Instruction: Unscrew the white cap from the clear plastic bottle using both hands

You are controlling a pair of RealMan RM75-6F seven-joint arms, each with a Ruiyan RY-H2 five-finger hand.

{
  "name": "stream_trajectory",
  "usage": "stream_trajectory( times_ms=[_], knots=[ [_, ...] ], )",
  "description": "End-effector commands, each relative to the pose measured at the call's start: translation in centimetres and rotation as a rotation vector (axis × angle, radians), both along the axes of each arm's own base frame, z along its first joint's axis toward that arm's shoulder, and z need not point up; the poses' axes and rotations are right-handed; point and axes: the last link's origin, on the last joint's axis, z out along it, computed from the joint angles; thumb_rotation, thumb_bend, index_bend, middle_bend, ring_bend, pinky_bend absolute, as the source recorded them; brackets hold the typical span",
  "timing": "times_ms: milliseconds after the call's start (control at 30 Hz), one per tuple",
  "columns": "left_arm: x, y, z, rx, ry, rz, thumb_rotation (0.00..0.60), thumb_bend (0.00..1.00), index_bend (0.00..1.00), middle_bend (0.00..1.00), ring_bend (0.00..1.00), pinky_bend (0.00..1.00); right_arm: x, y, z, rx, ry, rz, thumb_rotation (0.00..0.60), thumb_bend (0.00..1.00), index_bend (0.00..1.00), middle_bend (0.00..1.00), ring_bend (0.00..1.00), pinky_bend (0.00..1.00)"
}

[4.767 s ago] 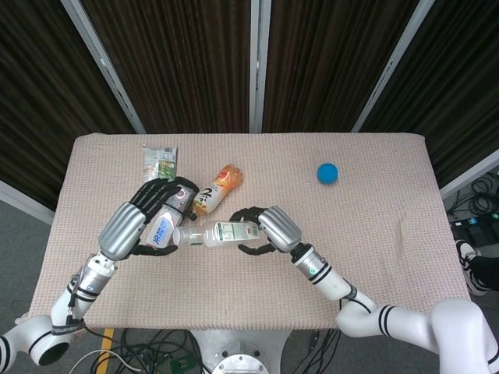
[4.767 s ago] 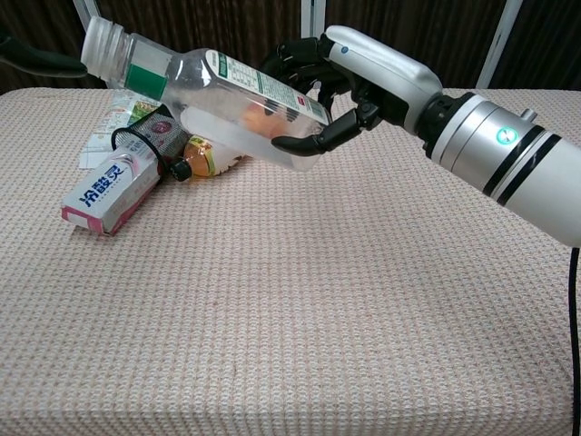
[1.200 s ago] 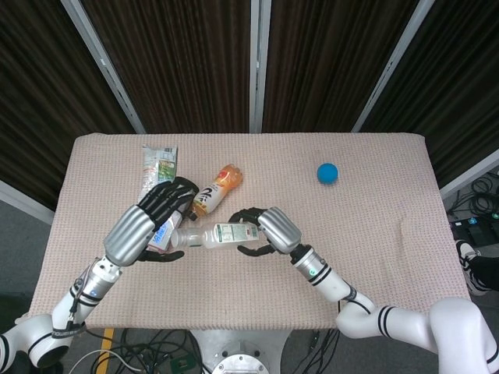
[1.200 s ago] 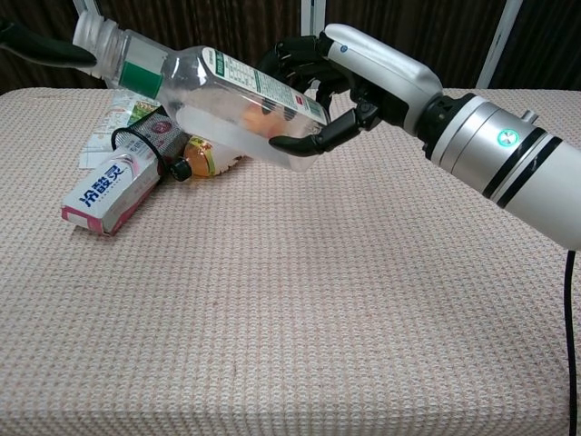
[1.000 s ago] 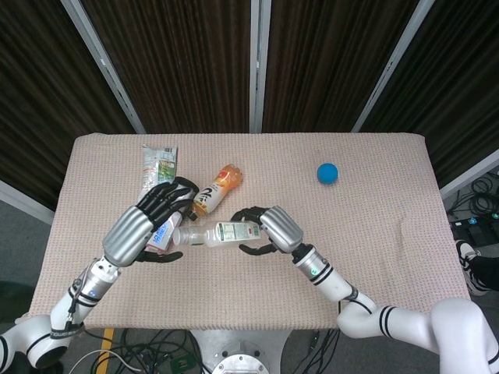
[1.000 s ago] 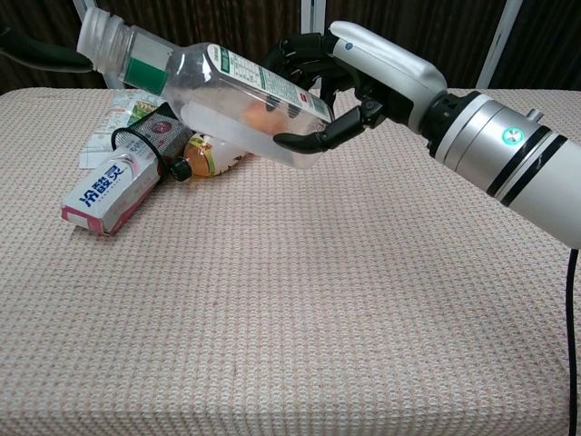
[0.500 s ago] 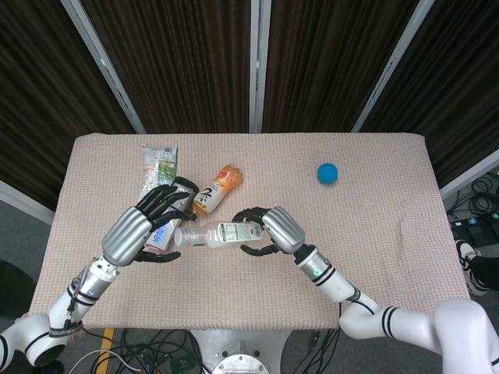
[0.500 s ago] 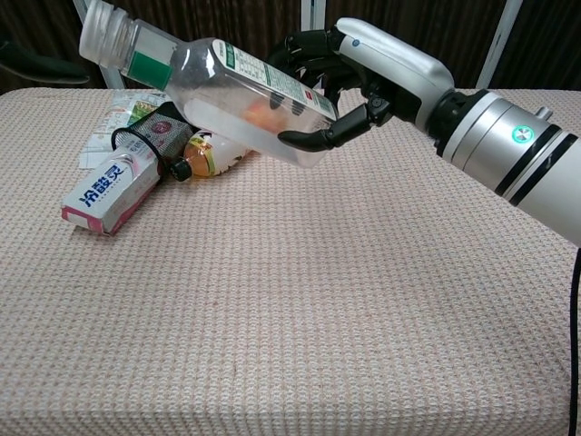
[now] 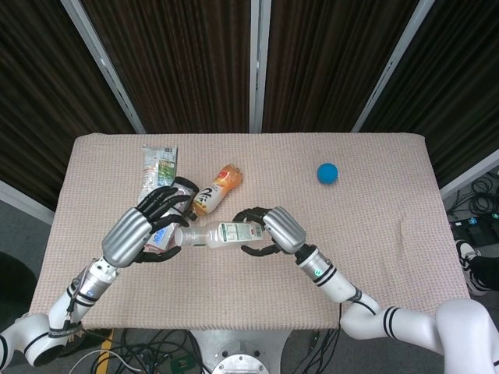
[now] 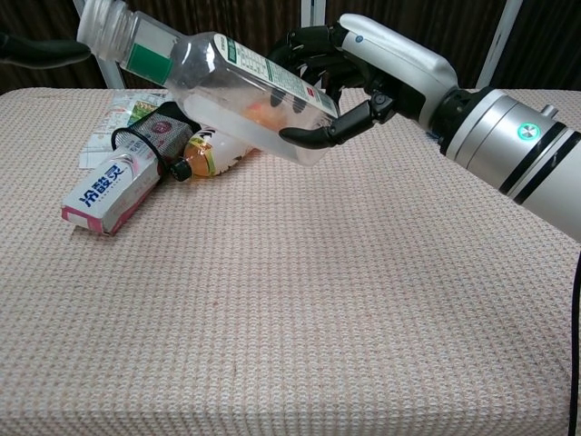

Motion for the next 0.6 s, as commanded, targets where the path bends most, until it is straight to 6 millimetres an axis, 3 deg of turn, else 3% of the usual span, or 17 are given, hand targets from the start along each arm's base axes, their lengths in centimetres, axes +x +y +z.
stream_trajectory(
  times_ms=[33, 600],
  knots=[
    [0.03, 0.01, 0.00, -0.001, -0.001, -0.001, 0.600, 0.26, 0.39, 0.12, 0.05, 0.09, -0.02, -0.05, 0.02, 0.000, 0.000, -0.002, 0.600, 0.37, 0.57, 0.52, 0.43, 0.62],
    [0.25, 0.09, 0.04, 0.007, -0.023, -0.008, 0.600, 0.30, 0.47, 0.12, 0.05, 0.09, 0.10, -0.08, 0.05, 0.005, -0.008, -0.003, 0.600, 0.37, 0.57, 0.52, 0.43, 0.62]
  ],
)
